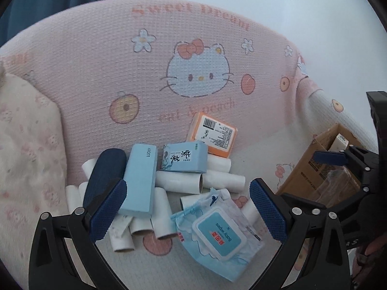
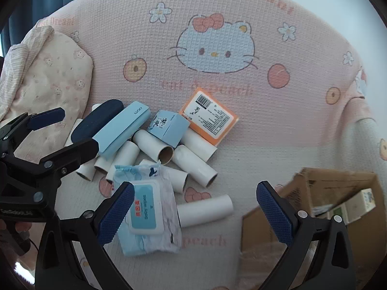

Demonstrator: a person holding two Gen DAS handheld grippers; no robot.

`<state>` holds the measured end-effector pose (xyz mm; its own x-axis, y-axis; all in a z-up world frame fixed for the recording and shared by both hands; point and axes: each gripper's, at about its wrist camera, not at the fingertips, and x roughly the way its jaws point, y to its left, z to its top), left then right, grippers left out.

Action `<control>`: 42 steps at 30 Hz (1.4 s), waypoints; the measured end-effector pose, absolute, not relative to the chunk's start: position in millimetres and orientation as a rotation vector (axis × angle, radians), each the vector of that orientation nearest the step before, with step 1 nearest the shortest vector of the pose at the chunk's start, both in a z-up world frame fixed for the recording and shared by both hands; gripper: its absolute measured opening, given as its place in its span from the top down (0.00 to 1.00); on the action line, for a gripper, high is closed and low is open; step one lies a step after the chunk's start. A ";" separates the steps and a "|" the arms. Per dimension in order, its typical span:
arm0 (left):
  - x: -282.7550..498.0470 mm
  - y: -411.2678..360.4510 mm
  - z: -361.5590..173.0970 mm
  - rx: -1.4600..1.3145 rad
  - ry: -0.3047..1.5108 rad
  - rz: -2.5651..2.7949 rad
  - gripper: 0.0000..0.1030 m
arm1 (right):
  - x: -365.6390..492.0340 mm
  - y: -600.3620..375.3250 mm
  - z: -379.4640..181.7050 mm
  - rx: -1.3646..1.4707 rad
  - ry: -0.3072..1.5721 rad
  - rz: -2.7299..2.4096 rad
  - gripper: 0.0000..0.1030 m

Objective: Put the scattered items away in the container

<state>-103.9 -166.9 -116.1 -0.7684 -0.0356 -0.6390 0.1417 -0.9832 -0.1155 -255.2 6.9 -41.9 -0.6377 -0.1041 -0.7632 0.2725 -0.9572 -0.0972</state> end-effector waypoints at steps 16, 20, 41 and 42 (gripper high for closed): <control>-183.1 -207.4 -146.2 1.087 0.330 -2.953 0.16 | -327.2 18.5 -87.9 1.159 -0.134 -2.690 0.02; -199.1 -201.8 -155.9 1.130 0.325 -2.958 0.28 | -335.4 23.0 -94.4 1.160 -0.248 -2.712 0.02; -252.5 -244.9 -219.3 1.333 0.559 -2.642 0.82 | -394.9 2.0 -131.0 1.133 -0.458 -2.616 0.25; -252.7 -245.7 -219.4 1.335 0.577 -2.652 0.80 | -398.3 1.8 -133.0 1.150 -0.458 -2.607 0.26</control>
<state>-252.7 -245.7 -219.4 -0.6048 0.0656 -0.7936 0.2703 -0.9205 -0.2821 -398.3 1.8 -133.0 -0.6549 -0.3529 -0.6682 0.1040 -0.9180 0.3828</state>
